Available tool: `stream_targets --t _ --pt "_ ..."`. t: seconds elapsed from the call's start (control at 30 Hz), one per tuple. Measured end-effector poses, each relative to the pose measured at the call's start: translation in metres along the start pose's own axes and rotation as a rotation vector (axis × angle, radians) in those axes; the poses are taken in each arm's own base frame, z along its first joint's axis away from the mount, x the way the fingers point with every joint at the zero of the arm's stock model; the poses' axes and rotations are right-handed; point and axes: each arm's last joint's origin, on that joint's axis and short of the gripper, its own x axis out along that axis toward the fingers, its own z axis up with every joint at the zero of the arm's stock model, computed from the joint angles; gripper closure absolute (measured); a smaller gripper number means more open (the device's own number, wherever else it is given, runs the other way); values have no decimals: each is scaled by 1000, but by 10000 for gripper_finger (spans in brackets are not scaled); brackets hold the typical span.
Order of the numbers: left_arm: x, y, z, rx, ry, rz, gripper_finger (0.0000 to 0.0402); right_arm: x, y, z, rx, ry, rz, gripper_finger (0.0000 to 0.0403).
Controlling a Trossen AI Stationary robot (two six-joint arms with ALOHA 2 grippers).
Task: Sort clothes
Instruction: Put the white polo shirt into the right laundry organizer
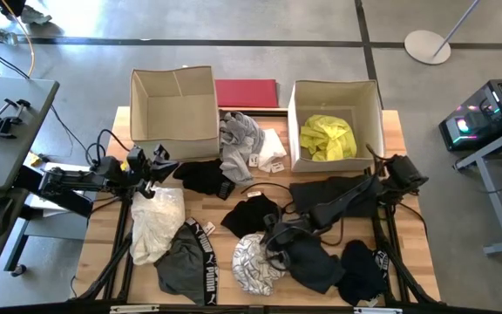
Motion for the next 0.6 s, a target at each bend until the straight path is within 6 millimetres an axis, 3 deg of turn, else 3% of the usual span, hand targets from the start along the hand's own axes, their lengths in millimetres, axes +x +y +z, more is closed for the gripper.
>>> stream_targets --t 0.13,0.23,0.43,0.6 --pt "0 0 -1 5 9 0 401 3 -1 -2 57 7 -18 144" --pt "0 1 -3 10 28 7 401 2 -1 11 106 -4 -25 144" --pt "1 2 -5 22 53 17 401 -6 8 45 27 25 -21 144" --pt "1 2 -6 33 56 18 402 -8 8 54 -55 8 -7 144"
